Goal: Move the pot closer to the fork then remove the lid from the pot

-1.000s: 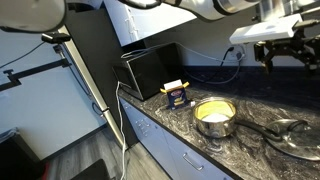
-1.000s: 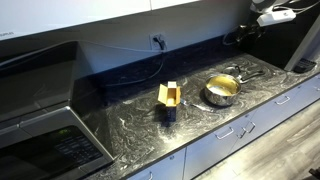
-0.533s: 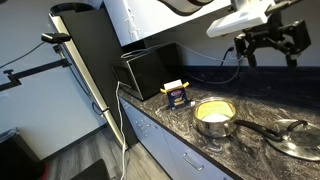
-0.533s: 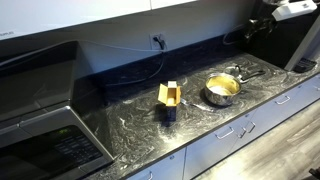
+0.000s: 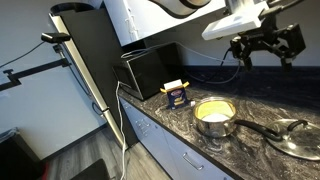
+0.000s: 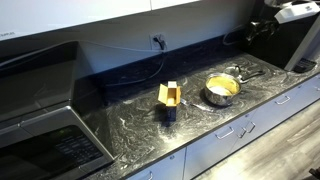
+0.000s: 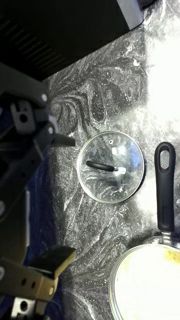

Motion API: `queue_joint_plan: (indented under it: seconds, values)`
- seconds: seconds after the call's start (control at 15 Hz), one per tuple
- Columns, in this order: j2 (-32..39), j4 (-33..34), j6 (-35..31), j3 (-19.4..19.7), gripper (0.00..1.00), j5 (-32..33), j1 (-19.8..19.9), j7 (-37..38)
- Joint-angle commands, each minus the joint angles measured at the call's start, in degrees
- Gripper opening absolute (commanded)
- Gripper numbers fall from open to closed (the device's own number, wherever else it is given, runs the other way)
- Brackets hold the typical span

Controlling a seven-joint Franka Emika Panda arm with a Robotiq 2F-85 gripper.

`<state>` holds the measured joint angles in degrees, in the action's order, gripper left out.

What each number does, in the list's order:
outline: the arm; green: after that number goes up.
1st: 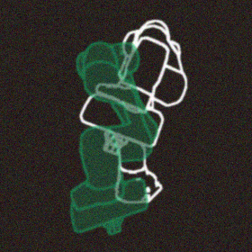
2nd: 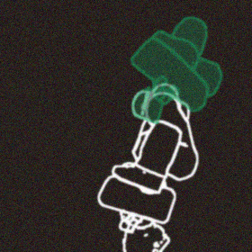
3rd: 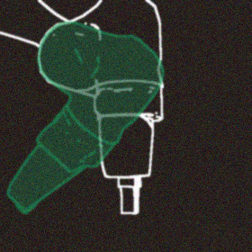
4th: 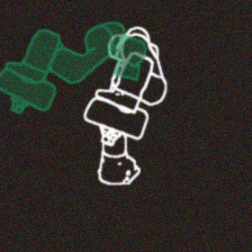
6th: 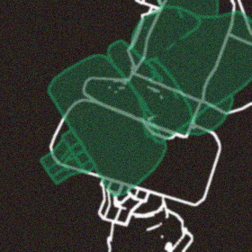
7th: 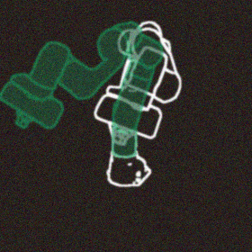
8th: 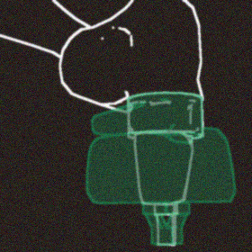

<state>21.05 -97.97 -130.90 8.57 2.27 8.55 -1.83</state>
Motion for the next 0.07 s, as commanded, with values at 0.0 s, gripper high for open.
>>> queue_joint_plan:
  seconds: [0.0]
  values:
    - [0.0,0.2,0.2,-0.3,1.0,0.1,0.4,0.0]
